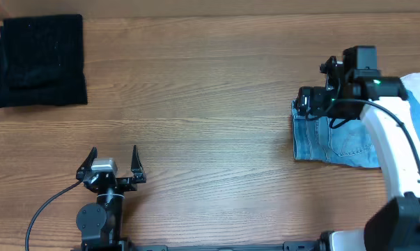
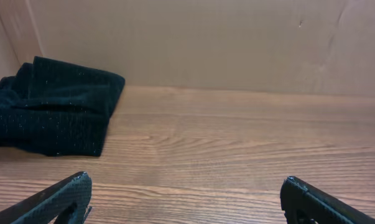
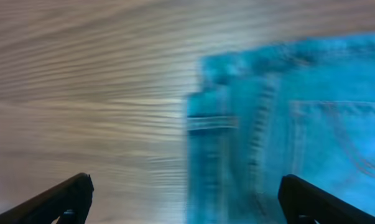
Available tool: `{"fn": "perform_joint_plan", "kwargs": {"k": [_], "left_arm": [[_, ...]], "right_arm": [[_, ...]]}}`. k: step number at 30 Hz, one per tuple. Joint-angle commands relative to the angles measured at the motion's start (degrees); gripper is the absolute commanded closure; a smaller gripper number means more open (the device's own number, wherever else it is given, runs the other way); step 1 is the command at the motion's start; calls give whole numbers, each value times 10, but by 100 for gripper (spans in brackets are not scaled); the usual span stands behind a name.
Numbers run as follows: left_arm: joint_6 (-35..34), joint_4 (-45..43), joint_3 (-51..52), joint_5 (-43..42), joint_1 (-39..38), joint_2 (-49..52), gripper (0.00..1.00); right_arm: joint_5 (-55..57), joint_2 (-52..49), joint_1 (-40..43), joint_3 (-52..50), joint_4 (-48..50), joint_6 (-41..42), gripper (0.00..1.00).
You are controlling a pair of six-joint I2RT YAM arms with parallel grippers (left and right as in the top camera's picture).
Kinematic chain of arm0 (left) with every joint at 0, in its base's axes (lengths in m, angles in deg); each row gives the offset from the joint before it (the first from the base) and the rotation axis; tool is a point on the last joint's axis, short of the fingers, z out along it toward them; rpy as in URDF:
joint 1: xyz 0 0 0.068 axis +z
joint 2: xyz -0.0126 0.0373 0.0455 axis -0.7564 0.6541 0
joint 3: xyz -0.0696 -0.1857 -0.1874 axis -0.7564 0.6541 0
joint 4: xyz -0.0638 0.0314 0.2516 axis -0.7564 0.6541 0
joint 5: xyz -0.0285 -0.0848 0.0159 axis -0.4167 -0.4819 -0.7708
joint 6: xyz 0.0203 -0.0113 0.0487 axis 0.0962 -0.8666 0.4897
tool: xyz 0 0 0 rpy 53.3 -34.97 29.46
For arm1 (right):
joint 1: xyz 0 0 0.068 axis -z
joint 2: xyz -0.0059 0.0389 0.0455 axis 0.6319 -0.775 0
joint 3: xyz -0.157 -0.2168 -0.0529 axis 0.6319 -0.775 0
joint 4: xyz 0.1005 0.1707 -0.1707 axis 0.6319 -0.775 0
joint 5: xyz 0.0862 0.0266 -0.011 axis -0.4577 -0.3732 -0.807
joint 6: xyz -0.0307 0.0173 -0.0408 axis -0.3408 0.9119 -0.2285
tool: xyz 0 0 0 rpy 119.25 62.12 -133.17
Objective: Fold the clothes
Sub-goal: 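Lower the right gripper and grasp the jeans waistband near the belt loop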
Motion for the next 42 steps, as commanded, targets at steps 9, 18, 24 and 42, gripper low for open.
{"fn": "perform_joint_plan", "kwargs": {"k": [9,18,24,42], "left_arm": [[-4,1,2,-2,5,-5,0],[-4,1,2,-2,5,-5,0],[-4,1,2,-2,5,-5,0],[-4,1,2,-2,5,-5,0]], "right_arm": [[297,-52,-208,10,-20,177,0],[271,-117,-208,-5,-77,233,0],[288,-123,-208,-33,-54,230,0],[299,-124,-189,-137,94,184,0]]}}
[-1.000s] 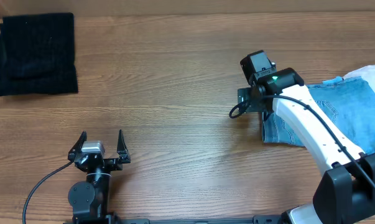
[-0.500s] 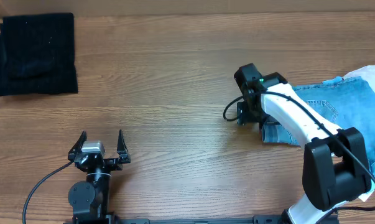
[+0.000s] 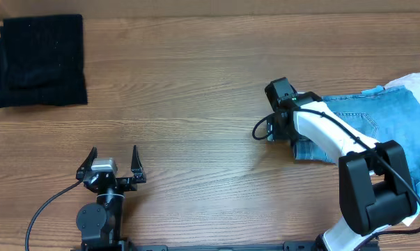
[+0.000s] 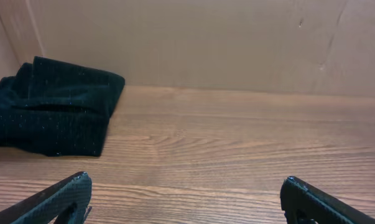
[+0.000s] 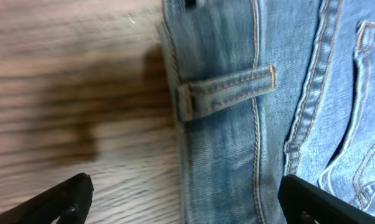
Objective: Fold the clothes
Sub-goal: 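Lower the right gripper and grasp the jeans waistband near the belt loop, then drag the jeans leftward with the right gripper to spread them out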
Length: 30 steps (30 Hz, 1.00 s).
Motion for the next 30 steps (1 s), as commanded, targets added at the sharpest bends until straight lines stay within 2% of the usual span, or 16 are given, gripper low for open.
{"fn": "perform_joint_plan", "kwargs": {"k": [1,11,18,26,30], "left_arm": [[-4,1,2,-2,5,-5,0],[-4,1,2,-2,5,-5,0],[-4,1,2,-2,5,-5,0],[-4,1,2,-2,5,-5,0],[-4,1,2,-2,5,-5,0]], "right_arm": [[9,1,4,-25,13,-19,0],[48,1,8,-69,59,-16,0],[69,-1,9,-152,129,-3,0],[74,-30,34,-158,126,6,11],[101,-30,35,-158,115,30,11]]}}
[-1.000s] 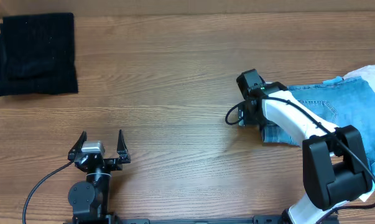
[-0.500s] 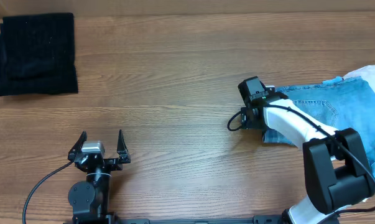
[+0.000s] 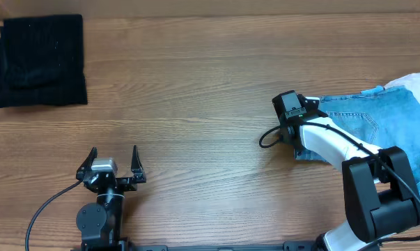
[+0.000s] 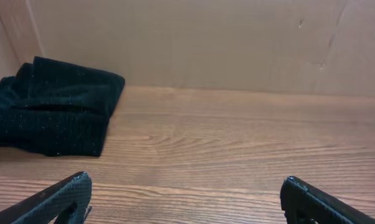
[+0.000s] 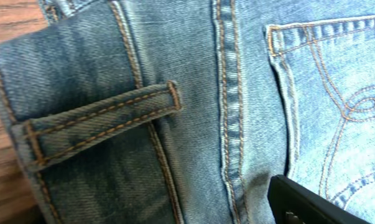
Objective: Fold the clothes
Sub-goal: 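Drag the jeans leftward with the right gripper to spread them out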
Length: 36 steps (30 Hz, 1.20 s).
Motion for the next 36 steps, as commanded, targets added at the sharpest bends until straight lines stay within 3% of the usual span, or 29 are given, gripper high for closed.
{"fn": "perform_joint_plan", "kwargs": {"k": [1,3,5,9,13,19,24,30,36], "left_arm": [[-4,1,2,-2,5,-5,0],[-4,1,2,-2,5,-5,0],[-4,1,2,-2,5,-5,0],[-4,1,2,-2,5,-5,0],[-4,1,2,-2,5,-5,0],[-4,1,2,-2,5,-5,0],[-4,1,2,-2,5,-5,0],[-4,1,2,-2,5,-5,0],[-4,1,2,-2,5,-5,0]], "right_arm": [[-12,-54,13,-44,-24,-2,11],[-12,-54,13,-46,-23,-2,12],[-23,-54,13,-51,-18,-2,20],[-35,-54,13,-53,-10,-2,69],[-37,-54,13,-44,-11,-2,96],[-177,-54,1,78,-73,-2,96],[-300,-54,-65,147,-75,6,96],[-464,-54,-138,152,55,127,96],[-467,-54,-219,152,181,241,96]]}}
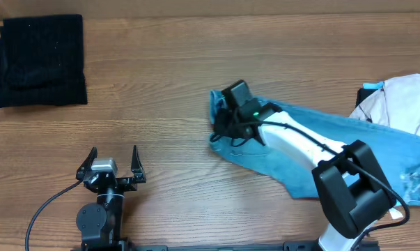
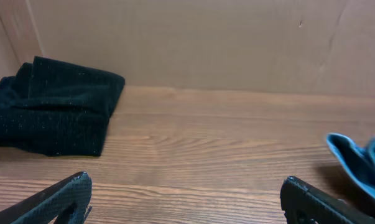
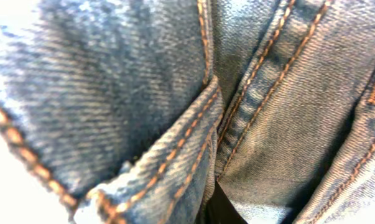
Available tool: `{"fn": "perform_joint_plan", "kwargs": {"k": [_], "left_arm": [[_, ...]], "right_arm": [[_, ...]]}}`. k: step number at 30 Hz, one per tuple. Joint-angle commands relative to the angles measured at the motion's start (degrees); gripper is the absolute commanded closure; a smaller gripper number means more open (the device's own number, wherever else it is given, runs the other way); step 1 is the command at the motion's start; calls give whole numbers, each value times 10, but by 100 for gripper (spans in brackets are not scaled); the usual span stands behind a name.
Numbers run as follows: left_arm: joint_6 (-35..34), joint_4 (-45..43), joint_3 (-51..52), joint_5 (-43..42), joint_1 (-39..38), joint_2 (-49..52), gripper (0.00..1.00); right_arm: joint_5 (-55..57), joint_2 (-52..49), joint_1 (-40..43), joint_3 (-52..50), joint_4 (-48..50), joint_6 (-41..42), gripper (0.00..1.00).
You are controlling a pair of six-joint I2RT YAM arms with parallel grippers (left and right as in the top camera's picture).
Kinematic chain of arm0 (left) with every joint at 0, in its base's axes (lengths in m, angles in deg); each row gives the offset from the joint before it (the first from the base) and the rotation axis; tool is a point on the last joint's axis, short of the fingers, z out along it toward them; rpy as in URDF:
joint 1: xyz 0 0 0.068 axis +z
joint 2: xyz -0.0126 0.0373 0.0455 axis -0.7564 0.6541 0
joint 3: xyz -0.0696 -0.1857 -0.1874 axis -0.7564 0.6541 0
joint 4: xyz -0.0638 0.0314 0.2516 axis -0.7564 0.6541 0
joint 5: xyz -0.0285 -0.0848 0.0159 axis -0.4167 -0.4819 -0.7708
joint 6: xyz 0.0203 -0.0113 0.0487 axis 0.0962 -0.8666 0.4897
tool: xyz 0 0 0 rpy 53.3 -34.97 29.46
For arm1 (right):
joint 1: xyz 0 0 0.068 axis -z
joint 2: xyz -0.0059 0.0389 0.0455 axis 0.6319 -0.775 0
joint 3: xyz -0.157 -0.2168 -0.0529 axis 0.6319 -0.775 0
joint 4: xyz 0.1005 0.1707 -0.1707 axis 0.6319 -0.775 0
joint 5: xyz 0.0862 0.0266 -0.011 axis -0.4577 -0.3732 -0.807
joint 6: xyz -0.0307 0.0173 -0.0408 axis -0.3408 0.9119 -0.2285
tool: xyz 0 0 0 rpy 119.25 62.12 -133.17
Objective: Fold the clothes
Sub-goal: 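Drag the jeans leftward with the right gripper to spread them out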
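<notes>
The blue jeans (image 1: 349, 143) lie stretched across the right half of the table, the waistband end pulled towards the middle. My right gripper (image 1: 226, 130) is shut on that waistband end. Denim (image 3: 143, 93) with orange stitching fills the right wrist view and hides the fingers. My left gripper (image 1: 113, 155) rests open near the front left with nothing between its fingers (image 2: 56, 198). In the left wrist view a blue edge of the jeans (image 2: 360, 163) shows at the right.
A folded black garment (image 1: 40, 60) lies at the back left corner, also visible as the black garment (image 2: 53, 106) in the left wrist view. A white garment (image 1: 401, 101) sits at the right edge beside the jeans. A brown wall (image 2: 206, 43) backs the table.
My right gripper has shut on the jeans' waistband and moved left towards the table's middle. The jeans now lie drawn out behind it. The left arm has not moved.
My right gripper hovered open over the left edge of the jeans at the far right. It then sat low at the waistband corner, then right on the belt loop. Now it holds the waistband near the middle, with the jeans spread long.
</notes>
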Motion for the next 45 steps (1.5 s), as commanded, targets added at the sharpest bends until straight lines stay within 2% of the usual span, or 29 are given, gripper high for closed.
{"fn": "perform_joint_plan", "kwargs": {"k": [1,7,14,22,23,24,26,29,31,36,38,40,43,45], "left_arm": [[-4,1,2,-2,5,-5,0],[-4,1,2,-2,5,-5,0],[-4,1,2,-2,5,-5,0],[-4,1,2,-2,5,-5,0],[-4,1,2,-2,5,-5,0],[-4,1,2,-2,5,-5,0],[-4,1,2,-2,5,-5,0],[-4,1,2,-2,5,-5,0],[-4,1,2,-2,5,-5,0],[-4,1,2,-2,5,-5,0],[-4,1,2,-2,5,-5,0],[-4,1,2,-2,5,-5,0],[-9,-3,2,-5,5,-5,0],[-38,-15,2,-25,5,-5,0]], "right_arm": [[-41,-2,-50,17,70,76,96],[-62,-2,-104,17,179,113,96],[-74,-2,-117,18,276,153,96],[-102,-2,-165,73,292,160,94],[-90,-2,-165,73,285,160,80],[-74,-2,-164,73,271,160,58],[-57,-2,-153,73,235,145,27],[-57,-2,-129,73,195,126,7],[-31,-2,-110,73,141,98,1],[-23,16,9,73,-37,78,0],[-17,39,52,73,-91,42,0],[17,72,93,73,-148,14,0],[129,136,134,73,-256,-9,0],[147,168,148,73,-319,-8,0]]}}
